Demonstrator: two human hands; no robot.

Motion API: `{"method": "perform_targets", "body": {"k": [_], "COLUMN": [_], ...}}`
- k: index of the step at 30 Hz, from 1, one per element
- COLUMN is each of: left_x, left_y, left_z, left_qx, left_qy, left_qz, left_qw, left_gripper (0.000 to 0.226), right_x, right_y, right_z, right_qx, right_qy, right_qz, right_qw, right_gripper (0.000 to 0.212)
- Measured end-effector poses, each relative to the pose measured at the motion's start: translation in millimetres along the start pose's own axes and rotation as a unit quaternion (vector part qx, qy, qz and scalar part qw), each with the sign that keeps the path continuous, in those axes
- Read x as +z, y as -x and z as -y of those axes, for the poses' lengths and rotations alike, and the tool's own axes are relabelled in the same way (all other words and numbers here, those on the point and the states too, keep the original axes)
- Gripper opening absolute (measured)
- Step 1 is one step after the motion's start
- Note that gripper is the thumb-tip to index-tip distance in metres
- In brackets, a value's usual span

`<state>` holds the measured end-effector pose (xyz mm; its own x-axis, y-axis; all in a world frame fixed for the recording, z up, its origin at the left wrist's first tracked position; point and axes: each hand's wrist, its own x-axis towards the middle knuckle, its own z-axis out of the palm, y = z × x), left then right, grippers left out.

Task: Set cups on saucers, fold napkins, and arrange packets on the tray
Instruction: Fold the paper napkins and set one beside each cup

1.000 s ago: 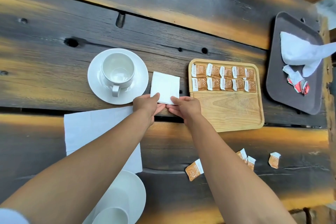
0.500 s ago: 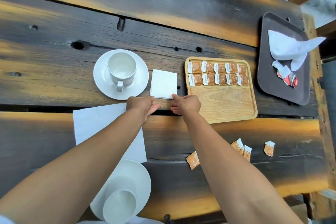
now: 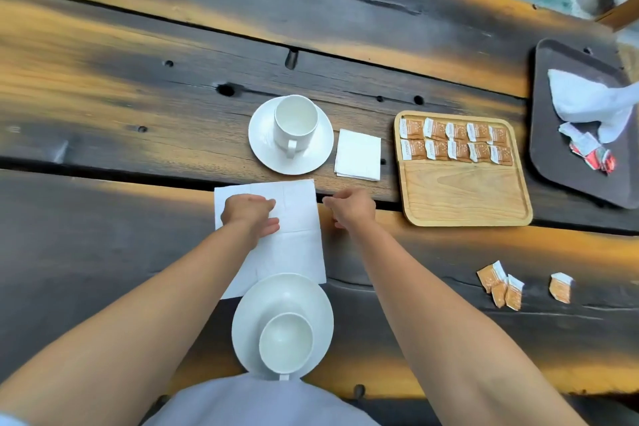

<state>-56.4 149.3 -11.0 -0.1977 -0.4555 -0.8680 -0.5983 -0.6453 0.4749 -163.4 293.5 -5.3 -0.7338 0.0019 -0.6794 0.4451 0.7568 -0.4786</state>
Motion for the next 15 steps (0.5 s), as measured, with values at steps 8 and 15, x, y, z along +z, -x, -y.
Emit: {"method": "perform_targets", "body": {"k": [8,15], "left_x": [-45.5,-60.3], "left_y": [-9.5,-28.0], "left_z": [1.8,-1.4], "left_qx": [0.026,0.133], "left_qy": [-0.034,-0.186], "left_qz": [-0.077,-0.153], "left_qw": [0.996,0.961], "left_gripper": [0.02,0.05], "right_x": [20.8,26.2], "right_y": [3.3,-5.4], "right_z": [8.3,13.2], "right_qx": [-0.025,-0.027], "right_qy": [0.011,-0.016], "right_qz": [0.007,0.019], "right_qw": [1.0,0.999], "right_gripper": [0.03,0.016]}}
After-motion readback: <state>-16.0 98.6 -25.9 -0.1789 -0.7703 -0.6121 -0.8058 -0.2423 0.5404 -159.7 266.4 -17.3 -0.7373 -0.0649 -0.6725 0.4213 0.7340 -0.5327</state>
